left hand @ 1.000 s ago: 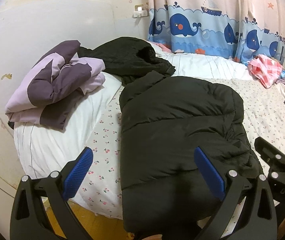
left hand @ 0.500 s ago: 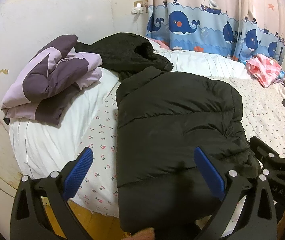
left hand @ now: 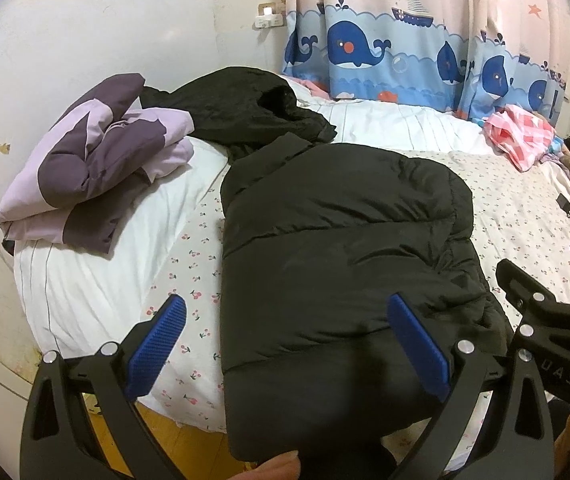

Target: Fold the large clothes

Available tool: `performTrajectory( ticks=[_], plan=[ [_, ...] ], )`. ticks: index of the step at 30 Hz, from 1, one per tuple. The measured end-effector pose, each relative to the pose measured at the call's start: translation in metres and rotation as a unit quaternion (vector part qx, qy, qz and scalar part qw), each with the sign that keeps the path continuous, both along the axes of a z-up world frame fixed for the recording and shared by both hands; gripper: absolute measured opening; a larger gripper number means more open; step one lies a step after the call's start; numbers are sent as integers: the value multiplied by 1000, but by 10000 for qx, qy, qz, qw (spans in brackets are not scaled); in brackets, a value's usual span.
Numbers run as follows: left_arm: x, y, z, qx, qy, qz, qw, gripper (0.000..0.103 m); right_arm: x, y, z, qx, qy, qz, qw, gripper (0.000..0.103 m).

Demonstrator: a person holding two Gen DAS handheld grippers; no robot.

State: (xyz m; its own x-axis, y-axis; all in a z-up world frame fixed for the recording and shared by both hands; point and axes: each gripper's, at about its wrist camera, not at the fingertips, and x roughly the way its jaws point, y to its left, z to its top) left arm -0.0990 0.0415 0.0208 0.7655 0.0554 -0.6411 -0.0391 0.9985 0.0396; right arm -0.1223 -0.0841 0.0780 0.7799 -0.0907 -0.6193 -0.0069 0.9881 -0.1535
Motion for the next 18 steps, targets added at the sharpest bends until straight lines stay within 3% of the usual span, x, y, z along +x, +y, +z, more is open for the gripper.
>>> performTrajectory(
  ticks=[11,18],
  plan=[
    [-3,-3,6,30,-59,-22,10000,97,-2,-3,3,80,-48,13,10000,96],
    [-7,-6,10,52,-96,-78,9999,97,-13,-4,14,-5,-473,-174,9987,96]
  ],
)
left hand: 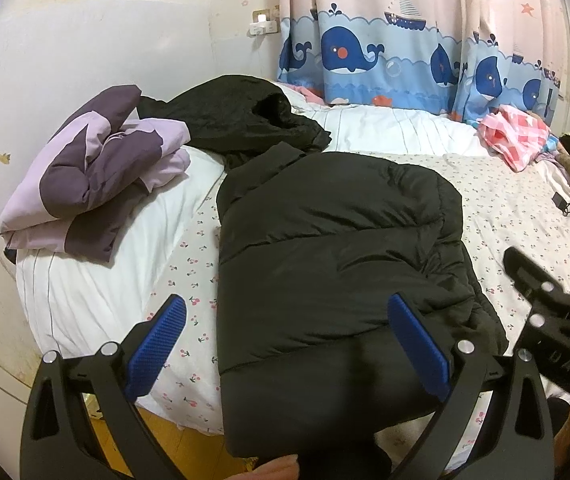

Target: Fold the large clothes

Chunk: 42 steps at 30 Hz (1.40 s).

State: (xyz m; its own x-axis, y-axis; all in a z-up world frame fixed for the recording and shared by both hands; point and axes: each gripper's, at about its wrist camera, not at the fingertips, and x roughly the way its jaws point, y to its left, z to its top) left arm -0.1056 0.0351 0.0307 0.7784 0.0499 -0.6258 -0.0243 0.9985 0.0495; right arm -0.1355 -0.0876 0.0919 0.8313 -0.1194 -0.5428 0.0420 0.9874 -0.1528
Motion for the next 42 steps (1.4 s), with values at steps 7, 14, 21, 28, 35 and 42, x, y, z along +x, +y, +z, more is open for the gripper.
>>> performTrajectory(
  ticks=[7,14,21,28,35,42],
  plan=[
    [-1,-3,3,53,-16,-1,10000,97,-8,-12,5,345,-191,106,9992,96],
    [-4,-7,7,157,-41,10,9999,97,-5,-30,2,1016,169,137,9946,96],
    [-7,-5,8,161,-67,26,9998,97,-9,-22,2,1013,204,208,9944,96],
    [-8,1,8,128,-61,104,9998,97,-10,-14,2,995,251,300,9943,96],
    [-9,2,8,93,-34,90,9999,97,-10,-10,0,968,277,325,9944,96],
    [-8,3,5,-62,59,34,10000,97,-9,-9,-4,956,311,380,9942,96]
  ],
)
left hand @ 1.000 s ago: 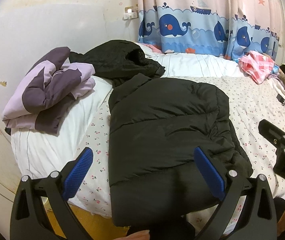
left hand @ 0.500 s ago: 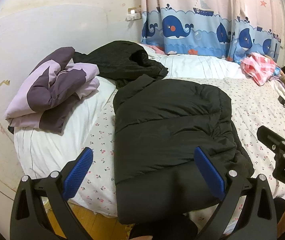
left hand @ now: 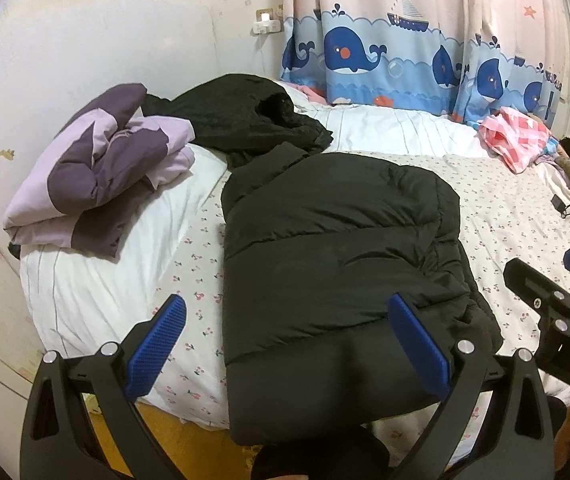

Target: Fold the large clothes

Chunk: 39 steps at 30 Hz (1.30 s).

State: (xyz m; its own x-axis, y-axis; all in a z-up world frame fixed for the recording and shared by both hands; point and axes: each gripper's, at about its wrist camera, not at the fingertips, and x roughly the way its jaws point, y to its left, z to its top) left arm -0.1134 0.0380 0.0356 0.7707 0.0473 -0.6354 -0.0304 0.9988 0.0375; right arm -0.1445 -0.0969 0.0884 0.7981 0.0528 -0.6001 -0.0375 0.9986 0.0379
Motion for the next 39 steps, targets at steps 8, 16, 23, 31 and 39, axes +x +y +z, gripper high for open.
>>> performTrajectory(
  ticks=[8,16,23,31,39],
  plan=[
    [4,1,-5,-185,155,-21,9997,97,1,0,-4,-29,51,69,10000,96],
    [6,3,-6,-258,201,-34,9995,97,1,0,-5,-31,59,76,9999,96],
    [9,6,-10,-522,291,-50,9982,97,2,0,-8,-22,91,94,9999,96],
    [7,14,-7,-781,110,-26,9969,97,2,-2,-12,-7,110,95,9999,96],
    [16,1,-17,-259,479,28,9985,97,-1,-2,-13,-214,49,-5,9998,96]
  ],
)
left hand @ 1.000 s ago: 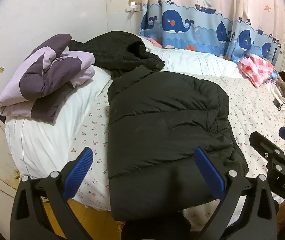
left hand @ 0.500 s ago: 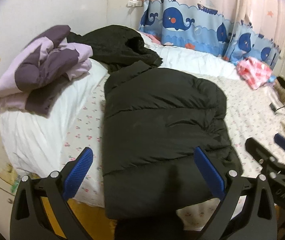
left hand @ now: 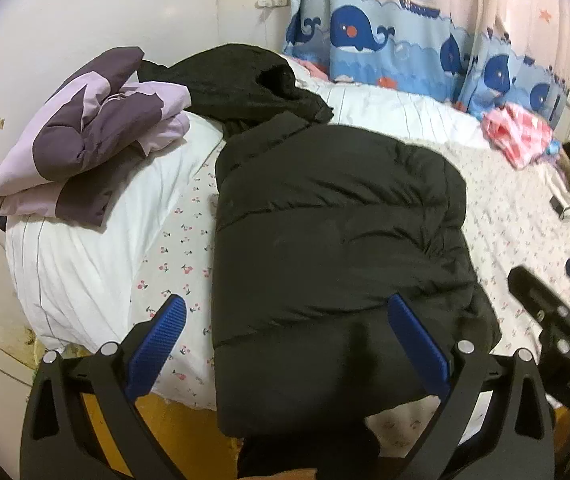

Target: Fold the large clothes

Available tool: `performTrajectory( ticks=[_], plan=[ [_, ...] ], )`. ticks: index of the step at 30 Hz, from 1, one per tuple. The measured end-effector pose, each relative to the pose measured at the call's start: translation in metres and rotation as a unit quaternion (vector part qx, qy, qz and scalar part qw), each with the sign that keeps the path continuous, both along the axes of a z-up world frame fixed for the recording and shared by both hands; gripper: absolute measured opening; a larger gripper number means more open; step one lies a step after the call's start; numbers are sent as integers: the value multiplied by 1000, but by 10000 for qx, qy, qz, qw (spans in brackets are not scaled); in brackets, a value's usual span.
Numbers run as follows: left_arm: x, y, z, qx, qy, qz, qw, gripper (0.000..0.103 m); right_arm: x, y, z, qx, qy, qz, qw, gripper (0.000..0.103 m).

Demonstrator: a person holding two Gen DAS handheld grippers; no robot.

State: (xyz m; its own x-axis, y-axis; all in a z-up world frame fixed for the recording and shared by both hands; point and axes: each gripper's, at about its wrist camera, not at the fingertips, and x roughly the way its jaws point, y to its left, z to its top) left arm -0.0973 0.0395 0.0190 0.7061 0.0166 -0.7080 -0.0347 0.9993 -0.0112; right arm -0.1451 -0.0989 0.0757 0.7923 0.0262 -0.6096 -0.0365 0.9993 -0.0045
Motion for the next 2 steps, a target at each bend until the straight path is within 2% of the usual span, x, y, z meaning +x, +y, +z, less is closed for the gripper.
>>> performTrajectory(
  ticks=[2],
  plan=[
    [-1,-2,-2,60,24,-19,10000,97,0,-1,1,9,9,-3,10000,96]
  ],
)
